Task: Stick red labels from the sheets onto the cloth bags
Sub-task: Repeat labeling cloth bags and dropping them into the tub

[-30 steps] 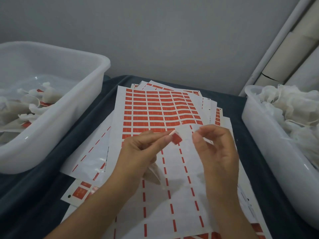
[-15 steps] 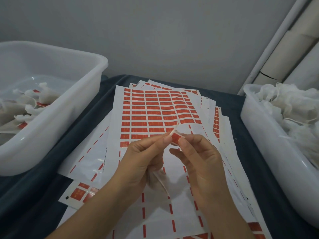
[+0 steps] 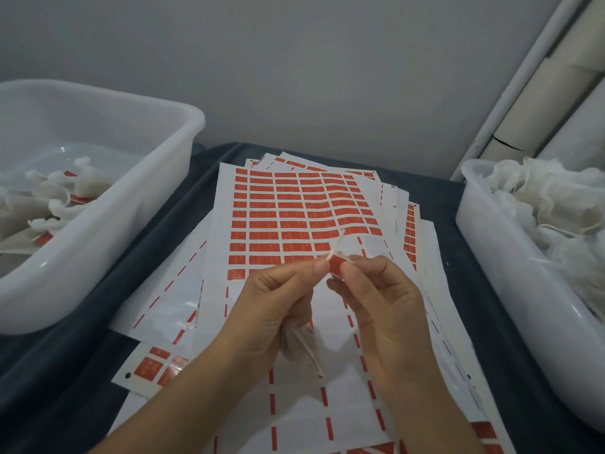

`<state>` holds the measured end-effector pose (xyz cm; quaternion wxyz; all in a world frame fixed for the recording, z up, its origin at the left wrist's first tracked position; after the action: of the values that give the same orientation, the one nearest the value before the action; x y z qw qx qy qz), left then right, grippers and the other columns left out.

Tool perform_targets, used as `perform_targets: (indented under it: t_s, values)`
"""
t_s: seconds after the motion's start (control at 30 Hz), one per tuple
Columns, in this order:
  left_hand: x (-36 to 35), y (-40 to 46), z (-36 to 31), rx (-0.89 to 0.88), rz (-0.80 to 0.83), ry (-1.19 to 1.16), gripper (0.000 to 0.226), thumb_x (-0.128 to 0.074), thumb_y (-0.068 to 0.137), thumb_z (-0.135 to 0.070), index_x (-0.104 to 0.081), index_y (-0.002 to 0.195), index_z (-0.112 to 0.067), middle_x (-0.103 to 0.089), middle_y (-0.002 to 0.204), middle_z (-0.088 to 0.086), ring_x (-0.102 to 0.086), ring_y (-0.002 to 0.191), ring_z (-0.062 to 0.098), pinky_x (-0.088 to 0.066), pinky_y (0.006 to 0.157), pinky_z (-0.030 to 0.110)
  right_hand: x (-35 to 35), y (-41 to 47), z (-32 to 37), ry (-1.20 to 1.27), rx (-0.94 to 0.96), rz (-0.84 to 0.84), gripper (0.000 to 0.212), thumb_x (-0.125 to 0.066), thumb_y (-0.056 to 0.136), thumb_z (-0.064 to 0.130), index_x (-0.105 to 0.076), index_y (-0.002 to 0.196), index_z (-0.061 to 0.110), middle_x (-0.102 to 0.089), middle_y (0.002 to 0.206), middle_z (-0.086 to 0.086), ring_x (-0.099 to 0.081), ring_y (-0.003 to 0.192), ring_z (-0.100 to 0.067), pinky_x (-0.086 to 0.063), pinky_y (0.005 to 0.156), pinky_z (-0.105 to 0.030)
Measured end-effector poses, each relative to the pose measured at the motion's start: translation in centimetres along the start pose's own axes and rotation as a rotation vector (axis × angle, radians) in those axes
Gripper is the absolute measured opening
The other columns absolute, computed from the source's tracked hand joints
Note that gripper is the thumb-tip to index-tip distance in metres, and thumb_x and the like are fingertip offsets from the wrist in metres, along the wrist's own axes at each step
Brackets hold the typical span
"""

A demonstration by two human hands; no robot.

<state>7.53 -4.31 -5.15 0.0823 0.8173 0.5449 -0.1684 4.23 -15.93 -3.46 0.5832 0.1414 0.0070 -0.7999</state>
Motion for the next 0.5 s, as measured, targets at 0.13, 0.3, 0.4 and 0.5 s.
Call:
perform_targets:
  t_s: [0.13, 0.3, 0.4, 0.5]
  values:
    - [0.6, 0.1, -0.3, -0.038, -0.082, 0.028, 0.032, -0.068, 0.051, -0.044, -0.076, 0.079, -0.031, -0.055, 0.048, -0.012, -0.043, 0.040, 0.006, -0.037, 0.044, 0.011, 0.0, -0.1, 0.5, -0.102, 0.057, -0.012, 0.014, -0.064, 0.065, 0.031, -0.067, 0.076, 0.023, -0.072, 0.078, 0.012, -0.070, 0.082, -0.013, -0.053, 0.071, -0.015]
    - [1.1, 0.1, -0.5, -0.058, -0.145, 0.071, 0.023, -0.067, 0.051, -0.040, -0.076, 0.068, -0.027, -0.058, 0.050, -0.013, -0.046, 0.041, 0.004, -0.038, 0.043, 0.010, -0.1, -0.2, 0.5, -0.190, 0.070, -0.017, 0.014, -0.062, 0.066, 0.029, -0.062, 0.078, 0.022, -0.070, 0.077, 0.018, -0.069, 0.078, -0.007, -0.051, 0.069, -0.010]
    - [1.0, 0.1, 0.0, -0.023, -0.115, 0.061, 0.020, -0.067, 0.054, -0.041, -0.075, 0.068, -0.031, -0.054, 0.050, -0.009, -0.044, 0.041, 0.006, -0.038, 0.044, 0.012, -0.3, -0.4, 0.3, -0.188, 0.059, -0.023, 0.020, -0.061, 0.065, 0.032, -0.059, 0.081, 0.020, -0.070, 0.079, 0.018, -0.069, 0.077, -0.006, -0.051, 0.067, -0.009]
    - [1.0, 0.2, 0.8, 0.023, -0.092, -0.015, 0.011, -0.067, 0.062, -0.036, -0.074, 0.068, -0.029, -0.045, 0.049, -0.001, -0.036, 0.040, 0.007, -0.035, 0.045, 0.013, 0.0, -0.4, -0.2, -0.109, 0.024, -0.045, 0.030, -0.064, 0.064, 0.029, -0.049, 0.087, 0.017, -0.072, 0.080, 0.012, -0.071, 0.073, -0.011, -0.052, 0.064, -0.011]
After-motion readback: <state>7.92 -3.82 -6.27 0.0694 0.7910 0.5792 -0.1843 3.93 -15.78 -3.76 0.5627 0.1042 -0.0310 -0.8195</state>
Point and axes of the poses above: each hand's wrist, its own y-axis towards the middle knuckle, its own x-axis out of the back of the hand, z = x × y, the point moved 9 cm from there along y, towards the middle knuckle
